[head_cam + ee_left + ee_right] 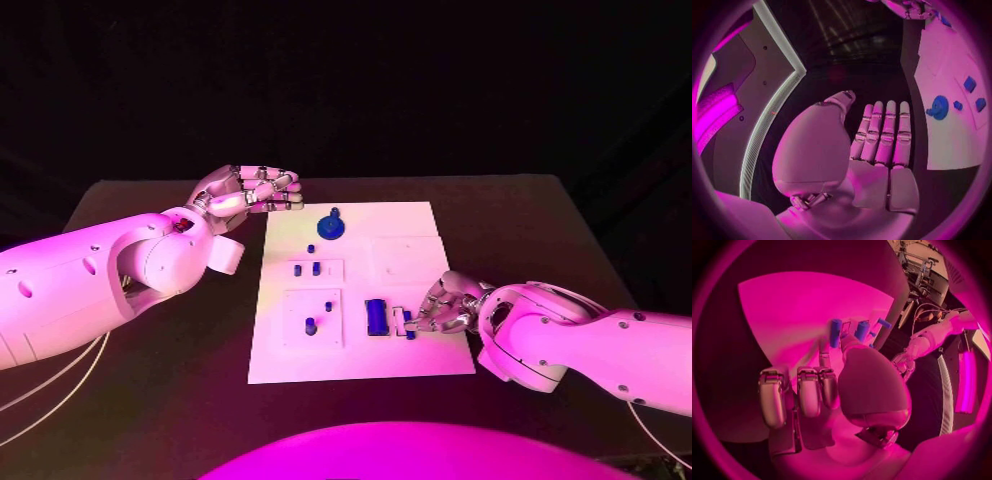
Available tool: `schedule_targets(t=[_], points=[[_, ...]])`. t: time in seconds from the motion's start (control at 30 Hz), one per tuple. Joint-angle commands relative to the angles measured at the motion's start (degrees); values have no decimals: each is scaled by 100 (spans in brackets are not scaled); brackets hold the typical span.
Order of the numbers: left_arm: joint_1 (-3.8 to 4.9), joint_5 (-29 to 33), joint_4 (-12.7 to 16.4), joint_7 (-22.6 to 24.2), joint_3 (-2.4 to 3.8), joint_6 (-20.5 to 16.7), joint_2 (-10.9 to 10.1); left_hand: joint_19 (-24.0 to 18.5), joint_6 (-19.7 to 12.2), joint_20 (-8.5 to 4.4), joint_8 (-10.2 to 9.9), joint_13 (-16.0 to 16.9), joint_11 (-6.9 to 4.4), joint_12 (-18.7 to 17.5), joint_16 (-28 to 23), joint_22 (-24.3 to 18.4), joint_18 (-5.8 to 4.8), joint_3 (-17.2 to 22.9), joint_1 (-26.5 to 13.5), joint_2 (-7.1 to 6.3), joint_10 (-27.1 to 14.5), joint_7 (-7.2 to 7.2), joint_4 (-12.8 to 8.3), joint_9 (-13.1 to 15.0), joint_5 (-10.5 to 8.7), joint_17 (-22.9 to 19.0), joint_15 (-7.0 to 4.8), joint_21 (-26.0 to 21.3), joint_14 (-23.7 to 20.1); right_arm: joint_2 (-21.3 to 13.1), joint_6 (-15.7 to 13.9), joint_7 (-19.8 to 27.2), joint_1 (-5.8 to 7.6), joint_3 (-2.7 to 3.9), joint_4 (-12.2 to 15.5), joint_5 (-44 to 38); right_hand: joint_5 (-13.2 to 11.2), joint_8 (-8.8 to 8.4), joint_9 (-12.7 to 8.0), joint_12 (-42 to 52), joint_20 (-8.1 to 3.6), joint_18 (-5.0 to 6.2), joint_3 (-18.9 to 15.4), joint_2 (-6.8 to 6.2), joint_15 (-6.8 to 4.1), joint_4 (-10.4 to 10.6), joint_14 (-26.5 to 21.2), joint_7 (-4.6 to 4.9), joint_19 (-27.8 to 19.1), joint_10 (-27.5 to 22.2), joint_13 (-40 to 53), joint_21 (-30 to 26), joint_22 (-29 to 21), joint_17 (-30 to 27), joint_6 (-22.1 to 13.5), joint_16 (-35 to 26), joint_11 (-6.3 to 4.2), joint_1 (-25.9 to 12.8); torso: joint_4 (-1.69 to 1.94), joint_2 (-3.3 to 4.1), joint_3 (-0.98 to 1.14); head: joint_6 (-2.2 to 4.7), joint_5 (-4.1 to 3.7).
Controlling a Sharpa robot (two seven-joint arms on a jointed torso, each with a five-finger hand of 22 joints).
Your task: Assemble the parts on the task board
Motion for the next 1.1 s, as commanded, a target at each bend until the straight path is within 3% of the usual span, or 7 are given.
schedule_targets(t=[0.03, 0.37, 0.7, 1.1], points=[[-1, 25, 17, 19, 4, 77, -1, -5, 17, 6, -32, 8, -4, -17, -20, -5, 33, -32, 54, 25, 40, 6, 10, -7, -1, 9, 5, -12, 32, 40, 146, 23, -30, -2, -38, -114, -29, 15, -9, 22, 3, -81, -38, -30, -25, -11, 595, 12, 600, 597, 1509, 25, 1508, 1402, 12, 38, -6, 10, 0, 1, 0, -13, 9], [-1, 25, 21, 13, 4, 79, -11, -3, 20, 6, -34, 7, -4, -18, -30, -14, 33, -37, 68, 34, 40, 7, 17, -10, -2, 15, 5, -11, 35, 134, 171, -2, -65, -2, -105, -213, -20, 25, -4, 22, 2, -81, -38, 12, -27, -17, 596, 5, 600, 597, 1509, 25, 1508, 1405, 20, 39, -12, 50, -4, 2, 3, -31, 15], [-1, 23, 16, -5, 4, 86, -16, -2, 22, 6, -34, 7, -4, -18, -32, -17, 33, -37, 70, 39, 40, 7, 20, -11, -2, 16, 5, -10, 36, 75, 149, -49, -77, -1, -142, -381, -3, 30, -2, 22, -10, -81, 91, 133, -45, -38, 594, -17, 600, 597, 1509, 25, 1508, 1398, 11, 36, -32, 350, -6, -5, 3, -48, 3], [-1, 18, 8, -25, 4, 96, -17, -1, 24, 6, -34, 7, -4, -19, -35, -20, 33, -37, 72, 47, 40, 8, 26, -12, -3, 18, 5, -10, 37, 11, 136, -27, -77, -1, -130, -411, -8, 29, -3, 22, -12, -81, 110, 139, -46, -21, 596, -12, 600, 597, 1509, 25, 1508, 1406, 10, 39, -31, 357, -5, -1, 4, -41, -5]])
